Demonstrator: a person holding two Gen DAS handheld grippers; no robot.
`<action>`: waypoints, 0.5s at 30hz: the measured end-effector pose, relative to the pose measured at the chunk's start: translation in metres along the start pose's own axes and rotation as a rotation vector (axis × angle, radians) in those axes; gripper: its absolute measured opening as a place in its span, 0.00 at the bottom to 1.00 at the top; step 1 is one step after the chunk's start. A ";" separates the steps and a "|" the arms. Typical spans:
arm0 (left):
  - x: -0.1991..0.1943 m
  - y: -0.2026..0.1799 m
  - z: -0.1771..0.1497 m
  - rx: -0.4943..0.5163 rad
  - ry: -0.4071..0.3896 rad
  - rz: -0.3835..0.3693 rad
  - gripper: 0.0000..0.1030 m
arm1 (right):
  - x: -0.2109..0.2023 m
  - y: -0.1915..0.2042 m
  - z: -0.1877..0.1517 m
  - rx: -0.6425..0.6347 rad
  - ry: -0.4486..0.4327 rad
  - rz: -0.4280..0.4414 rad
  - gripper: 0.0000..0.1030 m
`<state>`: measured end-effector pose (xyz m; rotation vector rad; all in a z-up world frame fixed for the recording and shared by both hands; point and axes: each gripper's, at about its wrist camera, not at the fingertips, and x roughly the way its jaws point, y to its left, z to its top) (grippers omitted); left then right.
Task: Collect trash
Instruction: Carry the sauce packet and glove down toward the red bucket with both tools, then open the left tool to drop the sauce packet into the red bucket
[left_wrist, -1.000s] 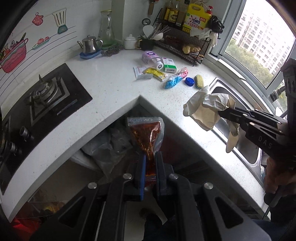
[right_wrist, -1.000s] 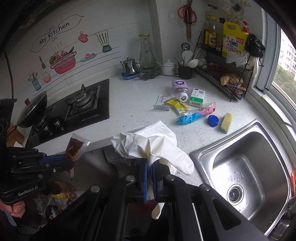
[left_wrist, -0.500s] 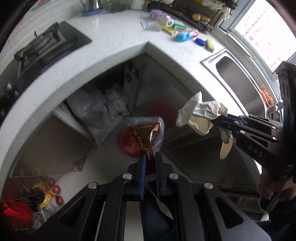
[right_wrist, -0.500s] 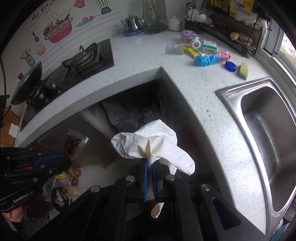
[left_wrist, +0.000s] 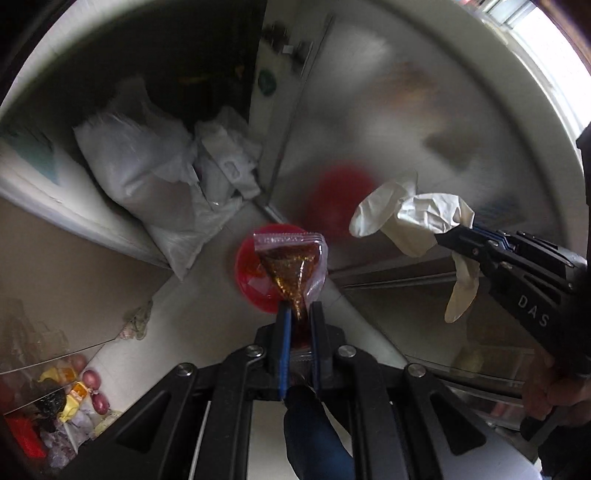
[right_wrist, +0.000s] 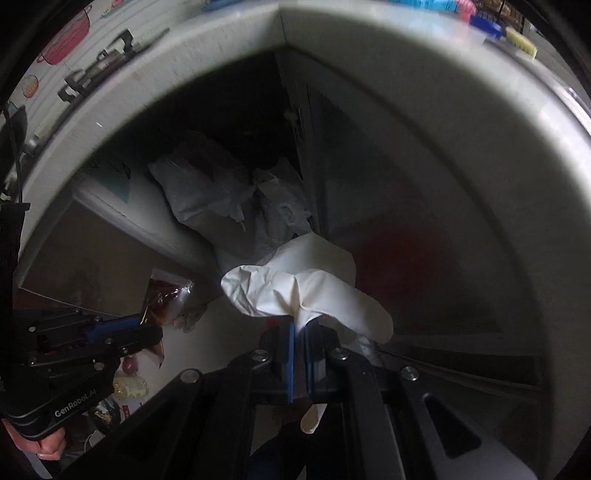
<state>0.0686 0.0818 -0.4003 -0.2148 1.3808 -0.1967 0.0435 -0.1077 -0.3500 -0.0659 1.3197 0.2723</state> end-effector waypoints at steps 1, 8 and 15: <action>0.016 0.004 0.001 -0.004 0.006 -0.002 0.08 | 0.013 -0.003 -0.001 0.010 -0.008 0.006 0.04; 0.120 0.025 0.002 -0.010 0.046 0.003 0.08 | 0.107 -0.027 -0.013 0.040 -0.006 -0.009 0.04; 0.189 0.032 0.001 0.001 0.073 0.001 0.08 | 0.172 -0.048 -0.023 0.040 0.032 -0.039 0.04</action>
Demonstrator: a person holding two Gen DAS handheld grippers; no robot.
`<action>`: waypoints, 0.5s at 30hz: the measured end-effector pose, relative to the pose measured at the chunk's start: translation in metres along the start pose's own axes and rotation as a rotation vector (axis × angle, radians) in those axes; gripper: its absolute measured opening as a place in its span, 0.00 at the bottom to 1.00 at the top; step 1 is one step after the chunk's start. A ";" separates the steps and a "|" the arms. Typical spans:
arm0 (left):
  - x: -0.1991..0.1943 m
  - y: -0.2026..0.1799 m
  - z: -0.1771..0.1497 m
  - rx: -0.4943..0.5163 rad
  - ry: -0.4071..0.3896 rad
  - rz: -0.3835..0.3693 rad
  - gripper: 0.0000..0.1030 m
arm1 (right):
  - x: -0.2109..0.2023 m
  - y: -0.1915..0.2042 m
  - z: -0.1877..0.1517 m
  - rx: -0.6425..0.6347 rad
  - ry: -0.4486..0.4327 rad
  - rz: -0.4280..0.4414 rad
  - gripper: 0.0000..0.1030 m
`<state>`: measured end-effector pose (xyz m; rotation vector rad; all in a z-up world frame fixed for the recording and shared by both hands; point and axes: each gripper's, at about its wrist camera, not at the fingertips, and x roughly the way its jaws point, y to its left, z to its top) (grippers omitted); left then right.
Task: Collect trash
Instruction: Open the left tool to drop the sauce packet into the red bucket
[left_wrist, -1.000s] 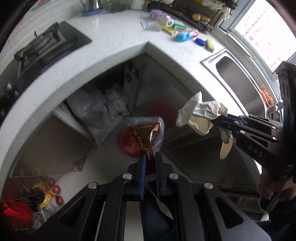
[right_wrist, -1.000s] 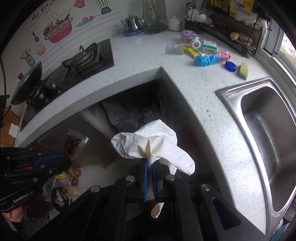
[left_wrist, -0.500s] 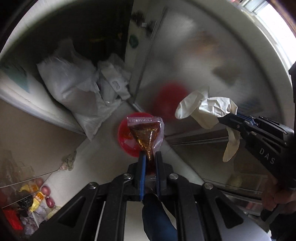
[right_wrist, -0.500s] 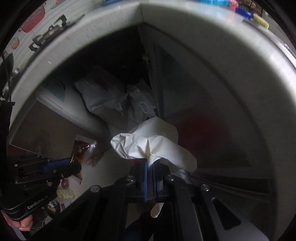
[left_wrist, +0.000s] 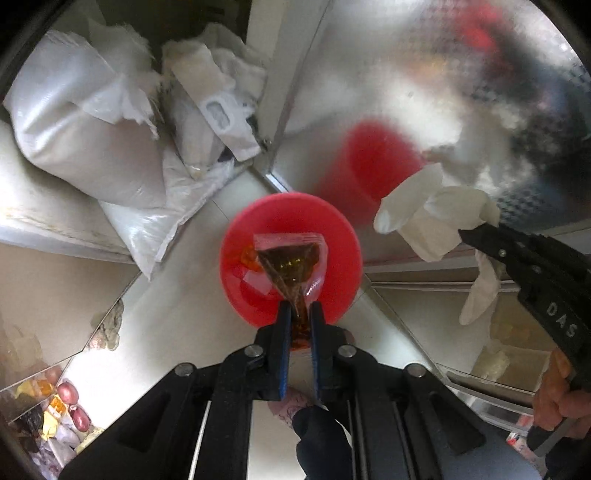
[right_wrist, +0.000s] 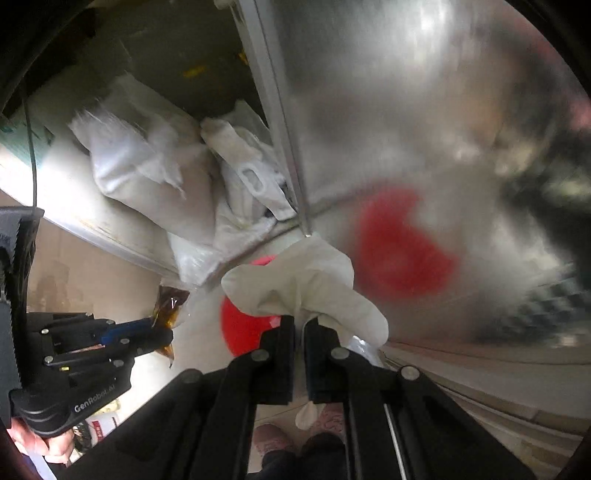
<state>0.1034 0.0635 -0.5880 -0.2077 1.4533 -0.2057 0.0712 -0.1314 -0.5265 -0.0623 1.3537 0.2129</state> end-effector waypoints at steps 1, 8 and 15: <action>0.007 0.000 0.001 0.001 0.004 0.002 0.08 | 0.005 -0.002 -0.002 0.001 0.005 -0.002 0.04; 0.035 -0.007 0.004 0.016 0.018 0.008 0.09 | 0.020 -0.009 -0.011 -0.021 0.007 -0.008 0.04; 0.039 -0.009 0.009 0.037 0.014 0.020 0.37 | 0.025 -0.011 -0.012 -0.017 0.002 -0.023 0.04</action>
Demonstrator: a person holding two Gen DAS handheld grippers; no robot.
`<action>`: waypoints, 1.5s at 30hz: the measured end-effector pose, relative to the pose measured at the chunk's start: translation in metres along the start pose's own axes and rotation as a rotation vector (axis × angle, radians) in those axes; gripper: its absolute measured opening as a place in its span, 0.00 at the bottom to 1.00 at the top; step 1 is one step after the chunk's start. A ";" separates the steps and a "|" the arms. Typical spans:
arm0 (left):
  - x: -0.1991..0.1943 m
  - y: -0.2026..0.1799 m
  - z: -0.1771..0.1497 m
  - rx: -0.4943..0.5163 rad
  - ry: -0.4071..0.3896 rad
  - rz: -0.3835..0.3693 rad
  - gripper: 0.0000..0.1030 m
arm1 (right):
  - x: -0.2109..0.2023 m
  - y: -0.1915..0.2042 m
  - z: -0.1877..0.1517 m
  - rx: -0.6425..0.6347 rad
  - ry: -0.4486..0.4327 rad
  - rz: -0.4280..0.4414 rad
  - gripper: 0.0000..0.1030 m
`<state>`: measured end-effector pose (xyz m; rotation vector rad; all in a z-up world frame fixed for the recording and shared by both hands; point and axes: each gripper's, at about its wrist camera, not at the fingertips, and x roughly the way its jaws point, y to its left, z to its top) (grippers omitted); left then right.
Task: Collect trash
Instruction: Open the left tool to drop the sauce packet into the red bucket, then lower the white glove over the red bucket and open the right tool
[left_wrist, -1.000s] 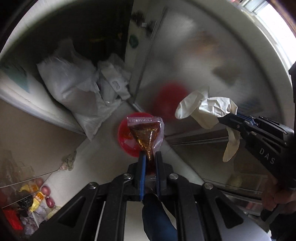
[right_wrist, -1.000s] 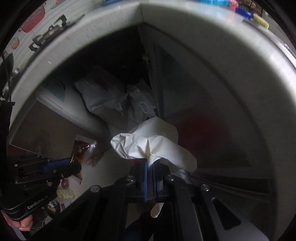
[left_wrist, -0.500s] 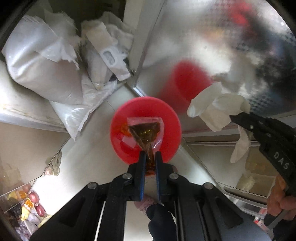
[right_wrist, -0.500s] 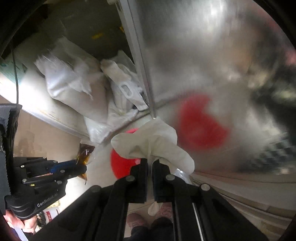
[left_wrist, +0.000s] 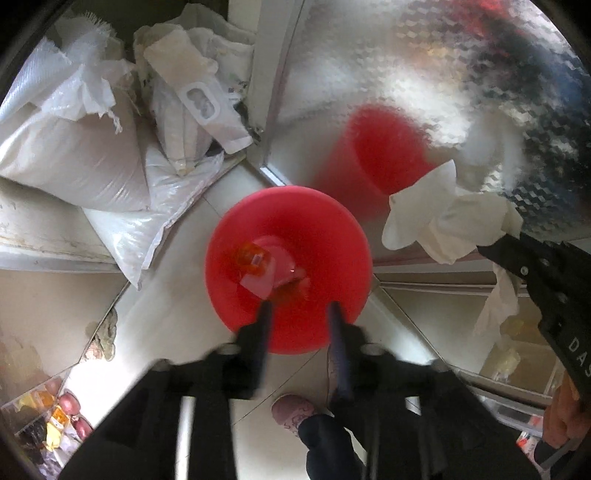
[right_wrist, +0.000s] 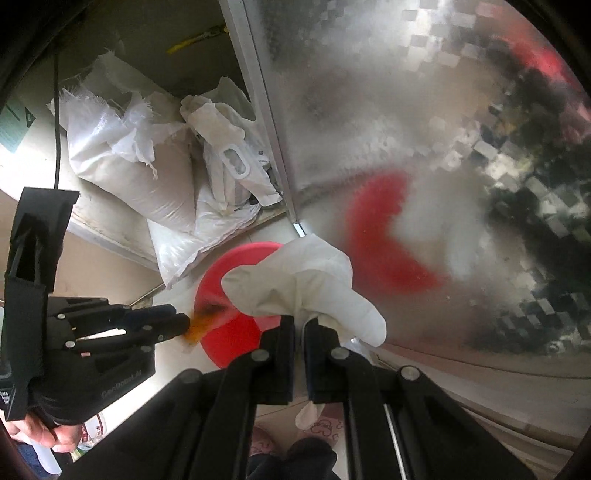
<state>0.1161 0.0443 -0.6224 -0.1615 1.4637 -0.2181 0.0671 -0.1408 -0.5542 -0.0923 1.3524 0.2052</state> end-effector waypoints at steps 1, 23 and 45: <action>-0.003 -0.001 0.001 0.008 -0.008 0.009 0.43 | 0.000 0.000 0.001 0.000 -0.002 -0.001 0.04; -0.051 0.061 -0.035 -0.131 -0.040 0.089 0.82 | 0.008 0.043 0.002 -0.053 0.100 0.043 0.04; -0.040 0.087 -0.067 -0.204 -0.050 0.169 1.00 | 0.065 0.056 -0.012 -0.134 0.135 0.002 0.74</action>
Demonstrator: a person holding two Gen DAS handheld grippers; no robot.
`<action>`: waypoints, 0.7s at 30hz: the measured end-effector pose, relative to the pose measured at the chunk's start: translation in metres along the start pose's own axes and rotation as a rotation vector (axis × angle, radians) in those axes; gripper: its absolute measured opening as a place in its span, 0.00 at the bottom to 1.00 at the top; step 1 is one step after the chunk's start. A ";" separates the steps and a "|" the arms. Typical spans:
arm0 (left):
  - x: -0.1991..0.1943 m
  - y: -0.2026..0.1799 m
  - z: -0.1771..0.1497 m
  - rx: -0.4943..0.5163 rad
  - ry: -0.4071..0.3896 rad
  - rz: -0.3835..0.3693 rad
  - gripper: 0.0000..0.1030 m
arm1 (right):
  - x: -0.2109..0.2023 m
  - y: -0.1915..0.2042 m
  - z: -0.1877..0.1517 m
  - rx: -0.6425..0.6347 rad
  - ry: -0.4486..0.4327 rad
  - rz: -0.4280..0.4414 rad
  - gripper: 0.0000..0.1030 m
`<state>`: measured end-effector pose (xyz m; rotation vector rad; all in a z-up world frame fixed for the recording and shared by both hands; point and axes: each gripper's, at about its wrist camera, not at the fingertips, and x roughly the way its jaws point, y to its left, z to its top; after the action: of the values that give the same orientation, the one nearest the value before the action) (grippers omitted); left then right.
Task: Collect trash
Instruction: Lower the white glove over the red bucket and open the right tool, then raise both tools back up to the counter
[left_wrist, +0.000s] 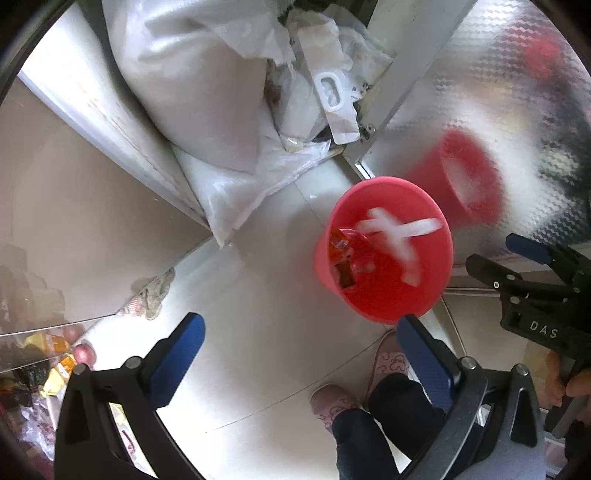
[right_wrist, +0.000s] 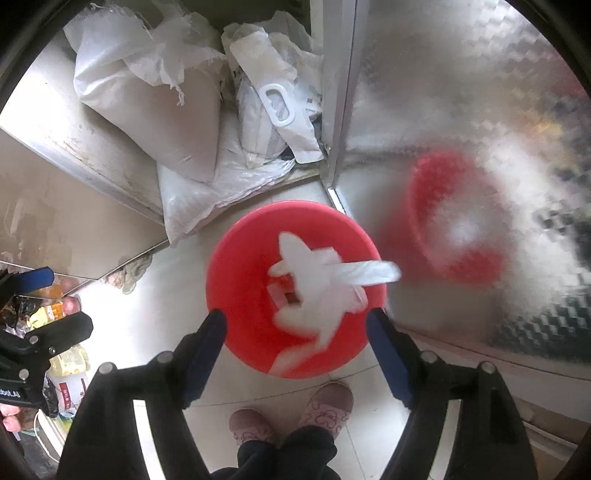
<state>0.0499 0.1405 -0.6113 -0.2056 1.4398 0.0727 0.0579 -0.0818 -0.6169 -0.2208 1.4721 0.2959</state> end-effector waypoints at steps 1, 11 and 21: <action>-0.009 -0.001 -0.001 0.000 -0.005 0.003 1.00 | -0.005 0.000 0.000 0.004 0.004 0.007 0.74; -0.145 -0.006 -0.008 0.009 -0.091 0.019 1.00 | -0.127 0.017 0.001 0.023 -0.069 0.041 0.82; -0.335 -0.029 -0.016 0.033 -0.252 0.031 1.00 | -0.304 0.032 0.003 -0.019 -0.184 0.088 0.98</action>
<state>-0.0048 0.1338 -0.2790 -0.1418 1.1923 0.0969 0.0275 -0.0694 -0.3132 -0.1404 1.2988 0.3911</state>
